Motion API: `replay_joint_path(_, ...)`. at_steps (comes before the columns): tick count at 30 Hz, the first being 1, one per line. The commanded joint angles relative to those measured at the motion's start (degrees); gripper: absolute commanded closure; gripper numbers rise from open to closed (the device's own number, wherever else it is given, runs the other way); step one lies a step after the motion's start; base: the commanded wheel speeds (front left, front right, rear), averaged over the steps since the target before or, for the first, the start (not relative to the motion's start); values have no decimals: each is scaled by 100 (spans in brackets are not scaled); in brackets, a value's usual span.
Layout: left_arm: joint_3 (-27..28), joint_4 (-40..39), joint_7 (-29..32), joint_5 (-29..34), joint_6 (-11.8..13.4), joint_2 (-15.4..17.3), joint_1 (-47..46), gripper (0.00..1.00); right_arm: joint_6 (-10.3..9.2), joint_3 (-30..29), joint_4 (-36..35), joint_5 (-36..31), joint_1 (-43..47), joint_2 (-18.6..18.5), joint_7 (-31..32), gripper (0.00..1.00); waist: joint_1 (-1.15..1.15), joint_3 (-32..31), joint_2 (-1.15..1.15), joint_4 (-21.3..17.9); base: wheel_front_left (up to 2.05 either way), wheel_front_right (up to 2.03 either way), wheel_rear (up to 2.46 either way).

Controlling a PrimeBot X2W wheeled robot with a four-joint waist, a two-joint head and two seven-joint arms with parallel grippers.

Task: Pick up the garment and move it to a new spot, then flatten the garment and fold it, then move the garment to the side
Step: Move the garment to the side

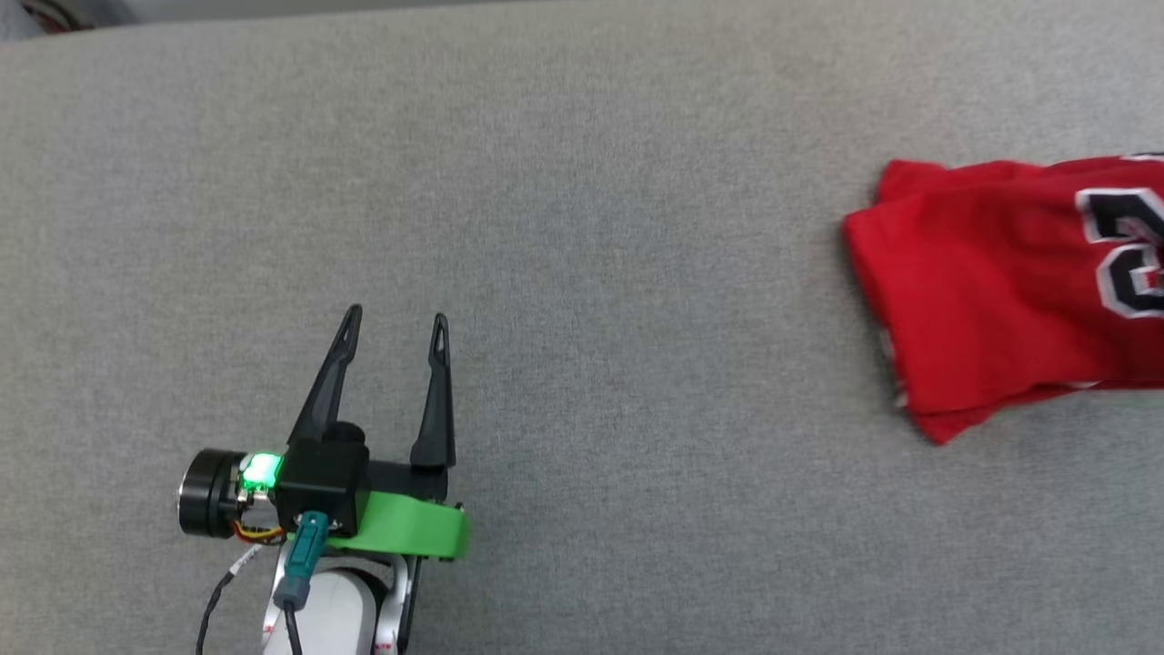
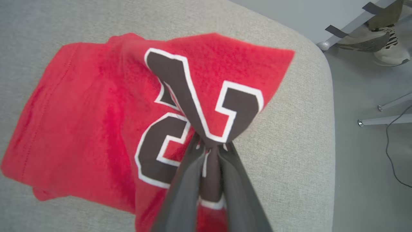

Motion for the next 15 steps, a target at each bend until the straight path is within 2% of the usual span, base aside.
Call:
replay_joint_path(1, -14, -43, -34, 54, -16, 44, -151, 0, -4, -110, 164, -71, -171, -87, -22, 100, 0, 493, 0, 145, 0, 0, 0)
replay_joint_path(9, -56, -230, -34, 57, -1, 62, -409, 0, -4, -739, 1296, -323, -630, -520, -141, 100, 0, 1018, 0, 347, 0, 0, 0)
replay_joint_path(15, -38, -346, -34, 47, 41, 91, -507, 0, -4, -1272, 2060, -556, -926, -508, -197, 100, 0, 1218, 0, 397, 0, 0, 0)
